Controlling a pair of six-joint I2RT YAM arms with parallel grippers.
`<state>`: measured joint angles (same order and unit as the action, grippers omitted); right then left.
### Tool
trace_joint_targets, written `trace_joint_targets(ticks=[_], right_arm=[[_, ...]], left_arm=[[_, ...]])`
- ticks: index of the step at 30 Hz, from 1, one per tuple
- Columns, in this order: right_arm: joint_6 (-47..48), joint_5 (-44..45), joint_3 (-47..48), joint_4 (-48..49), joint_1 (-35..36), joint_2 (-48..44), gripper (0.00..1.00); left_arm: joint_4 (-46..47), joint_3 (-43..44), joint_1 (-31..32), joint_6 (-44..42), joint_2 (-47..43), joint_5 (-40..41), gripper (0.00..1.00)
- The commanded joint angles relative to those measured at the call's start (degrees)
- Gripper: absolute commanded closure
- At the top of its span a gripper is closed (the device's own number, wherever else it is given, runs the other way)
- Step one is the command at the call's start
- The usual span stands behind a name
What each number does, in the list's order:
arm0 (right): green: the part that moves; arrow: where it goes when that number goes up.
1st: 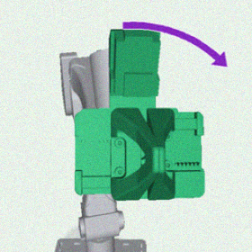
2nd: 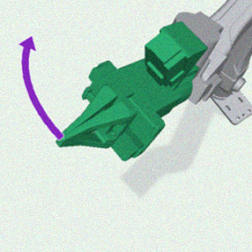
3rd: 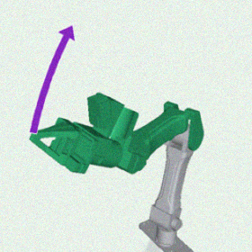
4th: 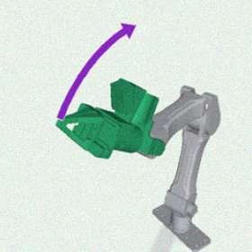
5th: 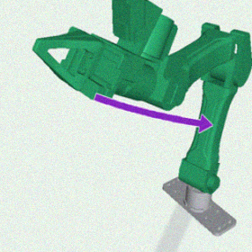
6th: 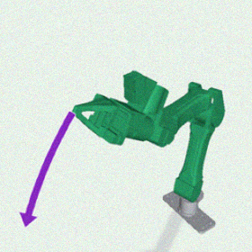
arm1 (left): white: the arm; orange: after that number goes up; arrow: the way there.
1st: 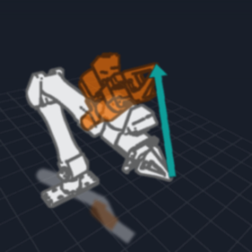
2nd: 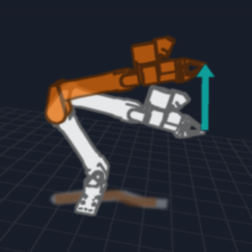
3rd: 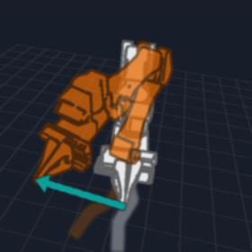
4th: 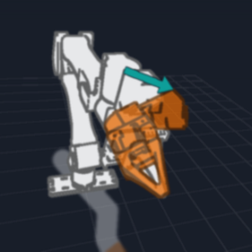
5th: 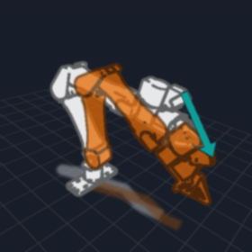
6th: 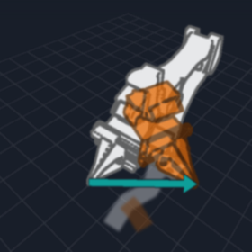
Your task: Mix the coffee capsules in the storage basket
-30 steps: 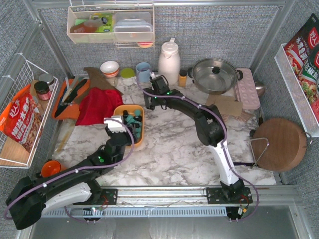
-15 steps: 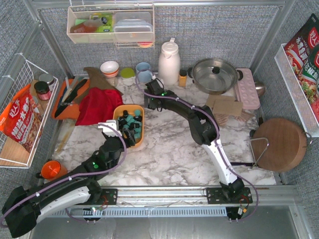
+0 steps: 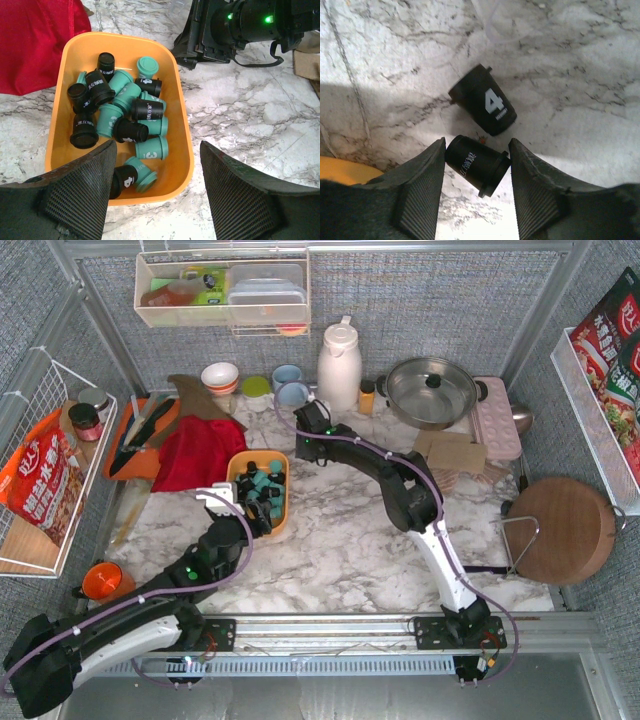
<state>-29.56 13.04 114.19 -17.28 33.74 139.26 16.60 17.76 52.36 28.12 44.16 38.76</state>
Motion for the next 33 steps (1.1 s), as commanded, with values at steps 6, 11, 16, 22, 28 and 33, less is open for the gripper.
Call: trace_joint_targets(ticks=[6,11,16,22,28,33], right_arm=[[5.9,-3.2,-14.2,4.1,-0.7,-12.9,0.62],[11.1,-6.5,-26.0,6.5,-1.0,-24.7,0.62],[14.6,-10.7,-37.6,8.9,-1.4,-37.5,0.62],[16.1,-14.9,-48.8,11.8,-1.6,-51.0,0.61],[16.1,-18.1,-59.9,14.8,-1.8,-62.8,0.61],[16.1,-20.8,-67.6,19.6,-1.9,-70.2,0.61]], left_arm=[[6.1,-0.4,0.0,-3.6,1.2,-4.8,0.25],[11.8,-0.4,0.0,-6.9,3.6,-9.4,0.26],[19.5,-0.2,0.2,-10.3,8.2,-15.8,0.27],[23.5,3.8,0.5,-16.6,15.9,-23.9,0.30],[31.9,5.1,2.3,-23.1,22.6,-28.3,0.33],[45.3,3.2,4.8,-33.1,28.2,-32.7,0.33]])
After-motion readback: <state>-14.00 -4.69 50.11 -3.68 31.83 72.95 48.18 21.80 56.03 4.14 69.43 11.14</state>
